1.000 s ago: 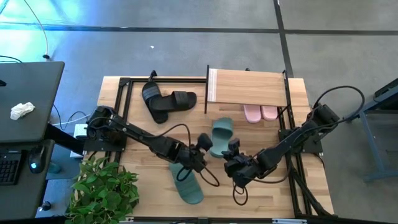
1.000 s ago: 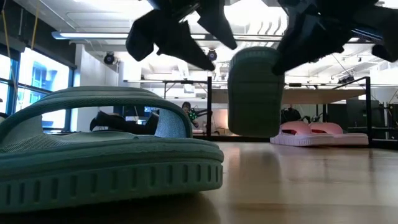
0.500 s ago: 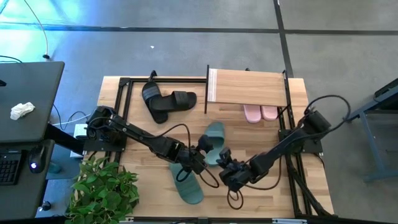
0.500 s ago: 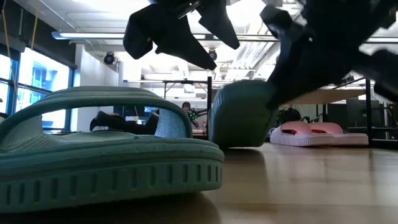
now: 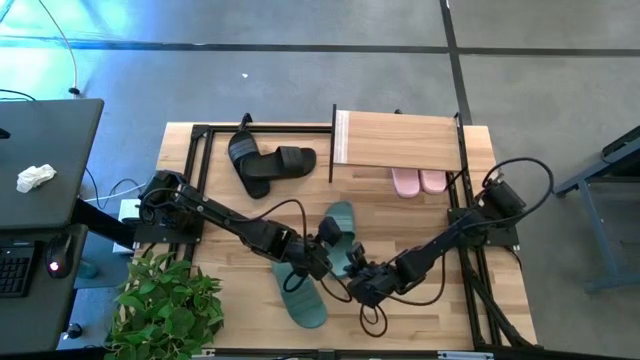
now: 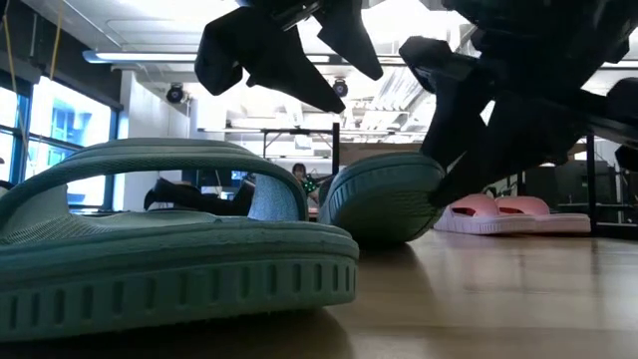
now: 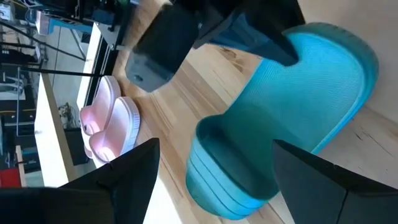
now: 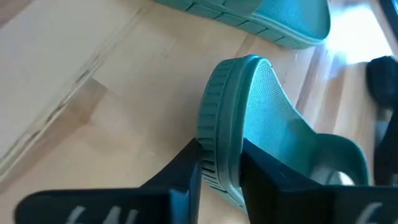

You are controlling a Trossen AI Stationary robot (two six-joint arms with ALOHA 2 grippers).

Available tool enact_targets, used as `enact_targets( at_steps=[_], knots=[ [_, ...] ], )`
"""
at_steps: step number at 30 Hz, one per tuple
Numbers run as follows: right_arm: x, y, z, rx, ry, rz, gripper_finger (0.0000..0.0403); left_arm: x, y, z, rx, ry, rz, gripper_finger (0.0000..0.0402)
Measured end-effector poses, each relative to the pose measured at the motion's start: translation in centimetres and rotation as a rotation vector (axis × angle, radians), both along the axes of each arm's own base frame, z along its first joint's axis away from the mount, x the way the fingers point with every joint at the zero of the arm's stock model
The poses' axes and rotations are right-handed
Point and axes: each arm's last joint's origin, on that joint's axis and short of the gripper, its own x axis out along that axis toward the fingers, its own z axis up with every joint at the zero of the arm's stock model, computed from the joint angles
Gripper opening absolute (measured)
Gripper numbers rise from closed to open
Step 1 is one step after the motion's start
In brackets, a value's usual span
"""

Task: Pick and place slides into the shelf
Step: Put the right green slides under the shelf, then put the left green slides under the shelf

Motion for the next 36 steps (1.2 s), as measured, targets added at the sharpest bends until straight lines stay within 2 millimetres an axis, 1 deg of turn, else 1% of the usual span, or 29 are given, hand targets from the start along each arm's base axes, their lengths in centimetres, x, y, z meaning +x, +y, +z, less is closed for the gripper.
enact_targets(
  at_steps=[5,13,18,21,26,30,36],
  knots=[
    [0.4,-0.8,0.0,0.045,-0.005,-0.071,0.0099,0.0,0.0,0.0,0.0,0.001,0.0,0.0289],
    [0.7,-1.2,-0.1,0.143,0.028,-0.088,0.0138,-0.1,0.0,0.0,-0.015,0.008,-0.008,0.0289],
    [0.7,-1.3,-0.2,0.151,0.028,-0.119,0.0174,-0.1,-0.1,-0.1,-0.015,0.009,-0.009,0.0289],
    [0.6,-1.4,-0.2,0.137,0.026,-0.126,0.0189,-0.1,-0.1,-0.1,-0.018,0.008,-0.006,0.0289],
    [0.5,-1.5,-0.2,0.119,0.039,-0.124,0.0195,-0.3,0.0,-0.3,-0.031,0.035,0.013,0.0289],
    [0.1,-1.0,0.1,0.105,0.022,-0.123,0.0195,-0.6,0.1,-0.5,-0.054,0.064,0.037,0.0289],
    [-1.0,0.1,1.8,0.062,-0.049,-0.107,0.0195,-1.2,0.1,-0.9,-0.098,0.118,0.073,0.0289]
  ],
)
